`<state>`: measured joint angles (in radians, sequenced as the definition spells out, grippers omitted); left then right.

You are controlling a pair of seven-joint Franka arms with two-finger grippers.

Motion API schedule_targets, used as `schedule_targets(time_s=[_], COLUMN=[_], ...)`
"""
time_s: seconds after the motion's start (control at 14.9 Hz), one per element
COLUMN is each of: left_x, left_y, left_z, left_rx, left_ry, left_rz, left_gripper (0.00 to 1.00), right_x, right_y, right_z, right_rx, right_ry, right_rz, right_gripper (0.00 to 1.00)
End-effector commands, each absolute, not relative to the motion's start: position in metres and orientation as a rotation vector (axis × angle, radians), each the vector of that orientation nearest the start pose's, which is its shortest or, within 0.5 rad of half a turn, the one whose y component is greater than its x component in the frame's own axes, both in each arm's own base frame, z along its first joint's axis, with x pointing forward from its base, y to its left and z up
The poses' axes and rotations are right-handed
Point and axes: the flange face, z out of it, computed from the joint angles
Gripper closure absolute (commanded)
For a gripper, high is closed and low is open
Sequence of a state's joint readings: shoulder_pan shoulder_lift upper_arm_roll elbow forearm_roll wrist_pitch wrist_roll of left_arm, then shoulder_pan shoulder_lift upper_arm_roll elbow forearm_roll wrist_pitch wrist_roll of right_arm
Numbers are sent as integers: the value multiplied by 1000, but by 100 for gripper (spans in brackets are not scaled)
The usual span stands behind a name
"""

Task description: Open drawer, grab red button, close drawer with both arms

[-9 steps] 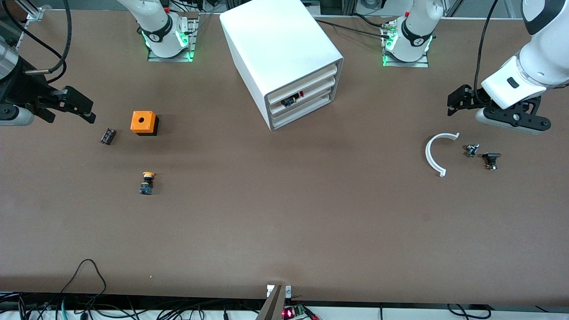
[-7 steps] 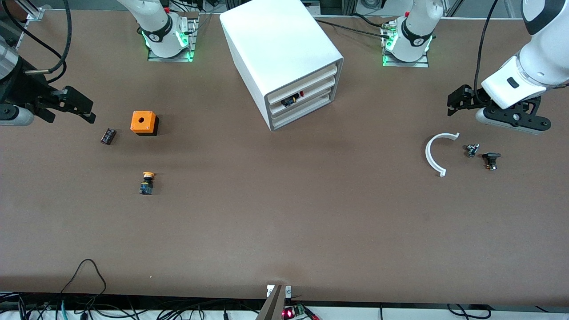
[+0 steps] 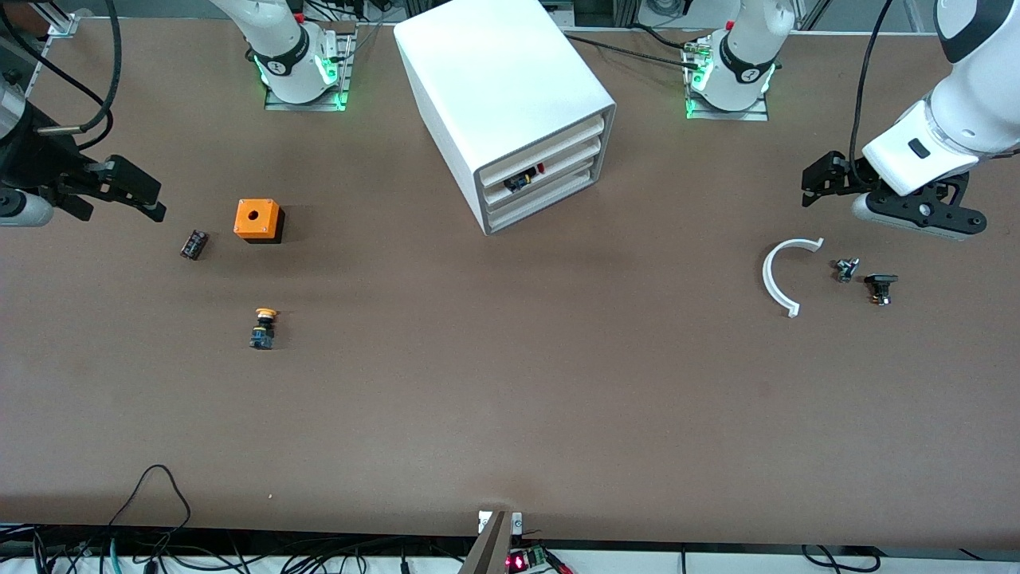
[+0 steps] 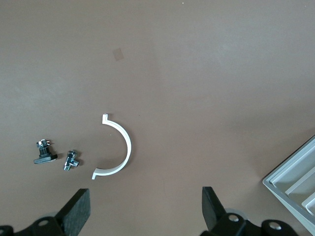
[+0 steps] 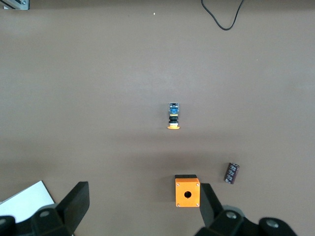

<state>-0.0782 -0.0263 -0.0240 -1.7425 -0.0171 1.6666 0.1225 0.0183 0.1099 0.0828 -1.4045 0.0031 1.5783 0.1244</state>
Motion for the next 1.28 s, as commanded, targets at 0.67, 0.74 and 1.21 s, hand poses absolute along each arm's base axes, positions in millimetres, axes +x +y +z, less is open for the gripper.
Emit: schedule_targets(time_s=[0.67, 0.74, 1.21], left_x=[533, 530, 538], left_y=[-78, -83, -116], left_z=[566, 560, 514], left_rx=[-3344, -3378, -3601], left_ry=[384, 395, 503], left_rz=[422, 512, 896], left_gripper=[0, 0, 0], right_x=[616, 617, 619], right_y=[68, 70, 92], right_z=[540, 531, 472], right_rx=[-3124, -3124, -3104], right_ry=[-16, -19, 15], right_rz=[88, 88, 89], right_gripper=[1, 1, 1])
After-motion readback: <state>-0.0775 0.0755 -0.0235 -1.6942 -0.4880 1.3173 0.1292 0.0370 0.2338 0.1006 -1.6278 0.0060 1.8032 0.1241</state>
